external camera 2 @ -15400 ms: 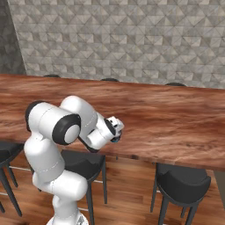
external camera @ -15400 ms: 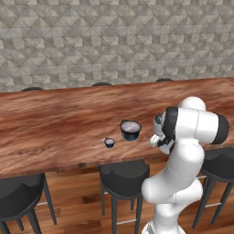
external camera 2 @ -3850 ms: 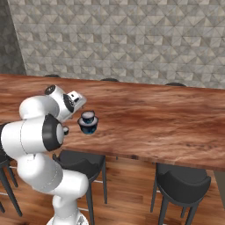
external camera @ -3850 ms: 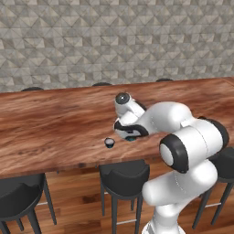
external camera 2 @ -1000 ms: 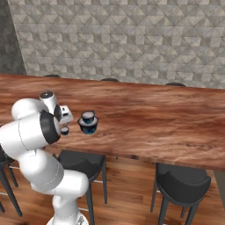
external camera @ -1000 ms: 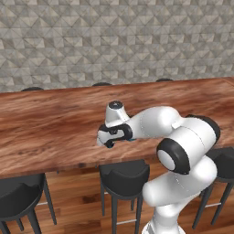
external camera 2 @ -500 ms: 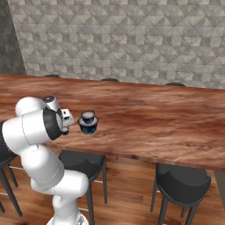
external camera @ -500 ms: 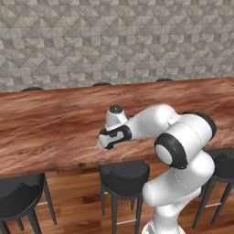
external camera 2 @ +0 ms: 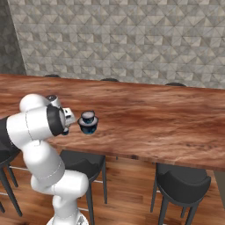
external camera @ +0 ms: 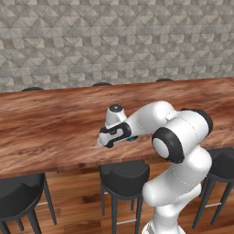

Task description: Stack the yogurt containers by placing the smaller containers on top of the larger containers.

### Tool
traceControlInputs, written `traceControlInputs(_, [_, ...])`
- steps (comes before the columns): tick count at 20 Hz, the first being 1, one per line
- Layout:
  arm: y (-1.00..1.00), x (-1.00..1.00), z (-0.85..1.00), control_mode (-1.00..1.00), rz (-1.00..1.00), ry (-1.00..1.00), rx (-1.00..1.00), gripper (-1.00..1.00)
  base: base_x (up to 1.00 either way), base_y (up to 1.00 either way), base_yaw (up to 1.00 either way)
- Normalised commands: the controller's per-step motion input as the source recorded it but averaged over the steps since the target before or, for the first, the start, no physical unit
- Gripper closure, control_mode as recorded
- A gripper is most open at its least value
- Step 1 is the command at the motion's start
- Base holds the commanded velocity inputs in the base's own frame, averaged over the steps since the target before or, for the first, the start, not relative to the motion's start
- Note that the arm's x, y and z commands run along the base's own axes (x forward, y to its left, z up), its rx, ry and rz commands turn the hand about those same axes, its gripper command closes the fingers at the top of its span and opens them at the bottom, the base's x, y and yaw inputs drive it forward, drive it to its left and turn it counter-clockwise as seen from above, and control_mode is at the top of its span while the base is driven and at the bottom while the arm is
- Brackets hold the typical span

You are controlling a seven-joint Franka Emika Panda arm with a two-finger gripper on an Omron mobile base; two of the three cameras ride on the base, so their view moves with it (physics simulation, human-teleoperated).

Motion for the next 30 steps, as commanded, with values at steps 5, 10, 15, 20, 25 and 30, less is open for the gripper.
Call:
traceControlInputs(5, [0.0, 0.12, -0.01, -1.0, 0.0, 0.0, 0.0, -1.0, 0.0, 0.0, 0.0])
traceControlInputs(10, [0.0, 0.04, -0.1, -1.0, 0.0, 0.0, 0.0, -1.0, 0.0, 0.0, 0.0])
traceControlInputs(15, [0.0, 0.0, -0.13, -1.0, 0.0, 0.0, 0.0, -1.0, 0.0, 0.0, 0.0])
traceControlInputs(20, [0.0, 0.0, -0.07, -1.0, 0.0, 0.0, 0.0, -1.0, 0.0, 0.0, 0.0])
traceControlInputs(25, [0.0, 0.0, -0.03, -1.0, 0.0, 0.0, 0.0, -1.0, 0.0, 0.0, 0.0])
traceControlInputs(30, [0.0, 0.0, -0.01, -1.0, 0.0, 0.0, 0.0, -1.0, 0.0, 0.0, 0.0])
